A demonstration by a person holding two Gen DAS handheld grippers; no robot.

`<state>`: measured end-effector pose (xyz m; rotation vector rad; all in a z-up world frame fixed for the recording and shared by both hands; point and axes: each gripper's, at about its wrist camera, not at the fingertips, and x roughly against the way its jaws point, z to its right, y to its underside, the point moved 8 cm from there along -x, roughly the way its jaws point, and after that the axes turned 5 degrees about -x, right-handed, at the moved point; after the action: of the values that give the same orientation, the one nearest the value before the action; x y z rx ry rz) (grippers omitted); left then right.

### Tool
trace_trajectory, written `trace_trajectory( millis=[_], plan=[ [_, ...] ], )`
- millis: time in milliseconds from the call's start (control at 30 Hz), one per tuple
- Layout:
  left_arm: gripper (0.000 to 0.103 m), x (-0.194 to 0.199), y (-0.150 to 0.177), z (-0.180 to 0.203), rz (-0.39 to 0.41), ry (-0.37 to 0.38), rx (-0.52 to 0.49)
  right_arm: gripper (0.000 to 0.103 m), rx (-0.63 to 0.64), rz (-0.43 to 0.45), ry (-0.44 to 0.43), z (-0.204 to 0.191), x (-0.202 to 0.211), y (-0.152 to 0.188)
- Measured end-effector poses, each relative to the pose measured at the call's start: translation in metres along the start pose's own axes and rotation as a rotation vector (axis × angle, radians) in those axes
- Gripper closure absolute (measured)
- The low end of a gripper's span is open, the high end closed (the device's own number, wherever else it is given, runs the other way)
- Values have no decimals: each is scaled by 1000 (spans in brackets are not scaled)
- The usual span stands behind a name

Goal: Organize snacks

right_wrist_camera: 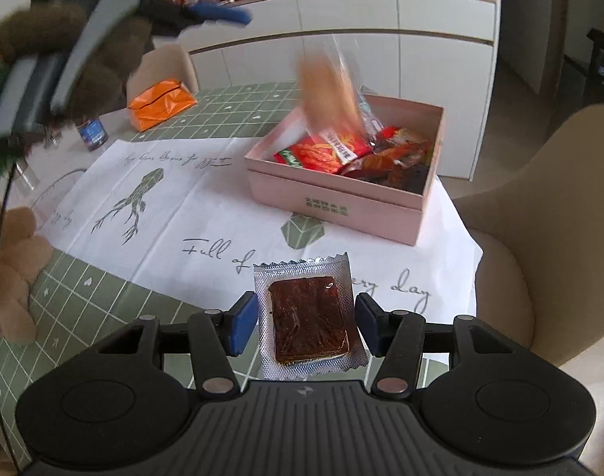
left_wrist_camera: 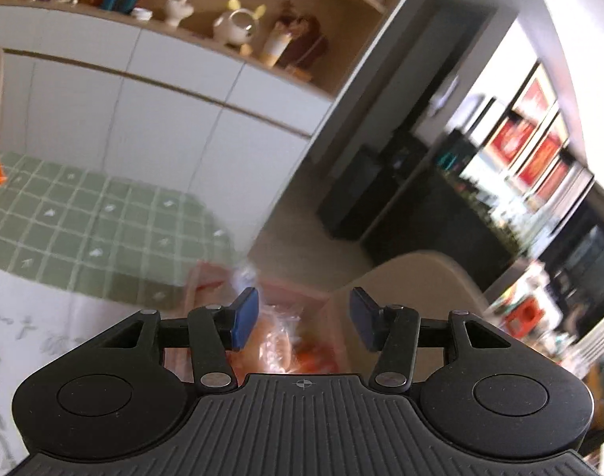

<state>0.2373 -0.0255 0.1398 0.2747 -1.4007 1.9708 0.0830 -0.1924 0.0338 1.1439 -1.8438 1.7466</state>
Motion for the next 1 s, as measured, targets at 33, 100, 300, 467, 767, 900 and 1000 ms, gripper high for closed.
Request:
trace_trajectory(
  millis=[33, 100, 300, 467, 767, 900, 1000],
  plan=[
    [48, -2, 10, -6, -18, -25, -11, 49, -13, -8, 0, 4, -2, 1],
    [48, 1, 39, -20, -65, -74, -15, 49, -36, -20, 10, 11, -4, 0],
    [48, 33, 126, -54, -97, -169, 67, 49, -57, 101, 12, 13, 10, -59],
    [48, 49, 174, -75, -143, -219, 97, 19, -137, 290, 21, 8, 6, -157],
    [47, 96, 238, -112, -160, -390, -110, 14, -179, 31, 11, -21, -63, -59],
    [49, 113, 253, -114, -92, -370, -147, 14, -121, -24, 103, -48, -80, 28],
    [48, 112, 257, -111, -57, -367, -197, 13, -69, 0, 146, -67, -88, 60]
  ],
)
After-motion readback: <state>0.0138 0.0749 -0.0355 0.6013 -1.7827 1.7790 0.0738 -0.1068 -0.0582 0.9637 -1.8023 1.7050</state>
